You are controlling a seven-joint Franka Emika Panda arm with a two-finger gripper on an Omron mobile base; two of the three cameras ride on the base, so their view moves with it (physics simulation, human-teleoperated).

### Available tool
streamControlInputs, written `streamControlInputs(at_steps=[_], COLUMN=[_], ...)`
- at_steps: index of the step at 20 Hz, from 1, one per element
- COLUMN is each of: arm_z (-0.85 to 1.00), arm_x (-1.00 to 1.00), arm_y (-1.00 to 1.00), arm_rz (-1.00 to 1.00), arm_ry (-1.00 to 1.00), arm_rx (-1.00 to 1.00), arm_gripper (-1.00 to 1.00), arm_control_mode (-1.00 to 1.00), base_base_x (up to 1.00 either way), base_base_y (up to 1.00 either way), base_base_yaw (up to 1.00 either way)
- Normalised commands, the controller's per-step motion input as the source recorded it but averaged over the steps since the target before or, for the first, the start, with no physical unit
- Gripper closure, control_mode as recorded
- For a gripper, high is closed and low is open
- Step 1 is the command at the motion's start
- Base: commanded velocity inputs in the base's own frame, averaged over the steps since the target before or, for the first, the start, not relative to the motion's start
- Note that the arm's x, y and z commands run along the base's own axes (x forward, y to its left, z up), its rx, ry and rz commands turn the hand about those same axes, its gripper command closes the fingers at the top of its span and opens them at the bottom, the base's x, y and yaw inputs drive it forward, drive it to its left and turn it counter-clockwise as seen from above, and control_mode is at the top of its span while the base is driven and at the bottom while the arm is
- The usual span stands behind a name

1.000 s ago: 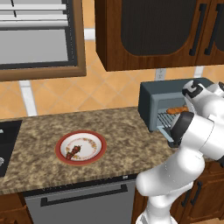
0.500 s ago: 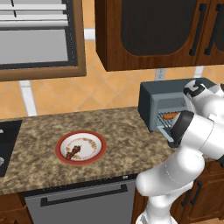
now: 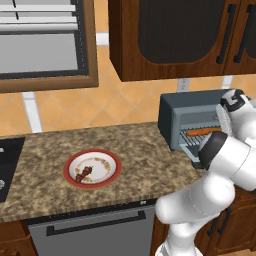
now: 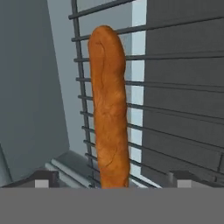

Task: Pick up the kebab skewer and baguette bread, and place them inside the toaster oven. Close the toaster oven door and start by setting the timer.

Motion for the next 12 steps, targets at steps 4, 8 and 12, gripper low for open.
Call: streamControlInputs(at_steps=[4,8,12], arm_z=[0.6,0.33,0.18], arm_x=[-0.83,-0.75,-0.66], arm_y=[0.46,1.0,1.0], arm_rz=[0.11,0.27,0.39], arm_ry=[0.0,0.09,0.07], arm_rx=[-0.03,-0.22,-0.27], arm_gripper=[-1.0,-1.0,-1.0], arm_control_mode=[-1.0,-1.0,-1.0], base_base_x=[0.0,0.0,0.0], base_base_y=[0.0,0.0,0.0], base_base_yaw=[0.0,0.0,0.0])
